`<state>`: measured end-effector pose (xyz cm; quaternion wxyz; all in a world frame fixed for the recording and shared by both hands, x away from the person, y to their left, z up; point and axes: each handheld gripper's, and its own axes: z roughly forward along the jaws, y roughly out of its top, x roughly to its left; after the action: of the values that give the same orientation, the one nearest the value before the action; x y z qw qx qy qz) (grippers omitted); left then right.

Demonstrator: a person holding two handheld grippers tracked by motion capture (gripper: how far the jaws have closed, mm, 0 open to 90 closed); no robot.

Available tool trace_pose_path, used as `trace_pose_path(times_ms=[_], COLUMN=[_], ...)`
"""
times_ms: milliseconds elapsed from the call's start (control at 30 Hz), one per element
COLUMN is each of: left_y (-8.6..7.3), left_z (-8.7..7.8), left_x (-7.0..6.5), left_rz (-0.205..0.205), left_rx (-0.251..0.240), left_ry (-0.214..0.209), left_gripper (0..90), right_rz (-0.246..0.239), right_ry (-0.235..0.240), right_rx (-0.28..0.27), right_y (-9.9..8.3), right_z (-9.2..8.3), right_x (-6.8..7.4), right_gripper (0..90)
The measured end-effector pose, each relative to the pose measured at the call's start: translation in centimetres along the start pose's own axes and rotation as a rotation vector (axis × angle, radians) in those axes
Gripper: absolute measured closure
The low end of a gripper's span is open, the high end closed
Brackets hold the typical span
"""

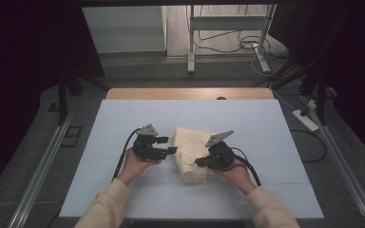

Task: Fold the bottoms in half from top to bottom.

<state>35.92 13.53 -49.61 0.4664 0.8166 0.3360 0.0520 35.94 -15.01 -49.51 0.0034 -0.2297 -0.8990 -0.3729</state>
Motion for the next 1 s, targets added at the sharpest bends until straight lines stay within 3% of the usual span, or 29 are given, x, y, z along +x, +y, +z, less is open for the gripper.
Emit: trace_pose_path(times_ms=[333,633,1000], left_y=[-0.1,-0.2,-0.6], left_z=[0.0,-0.3,-0.4], left_x=[-0.1,-0.3,-0.3], left_rz=[0.004,0.009,0.001], left_rx=[0.005,0.008,0.02], left_ry=[0.0,0.0,0.001], left_gripper=[34.1,32.9,32.3], right_rz=[-0.015,-0.021,0.022], right_ry=[-0.01,-0.053,-0.1], right_rx=[-0.009,-0.052,-0.076], right_y=[0.2,0.4,-1.1], right_z=[-0.5,-2.9,-5.2], right_x=[-0.2,-0.3,-1.1], right_gripper=[89.2,89.1,89.1])
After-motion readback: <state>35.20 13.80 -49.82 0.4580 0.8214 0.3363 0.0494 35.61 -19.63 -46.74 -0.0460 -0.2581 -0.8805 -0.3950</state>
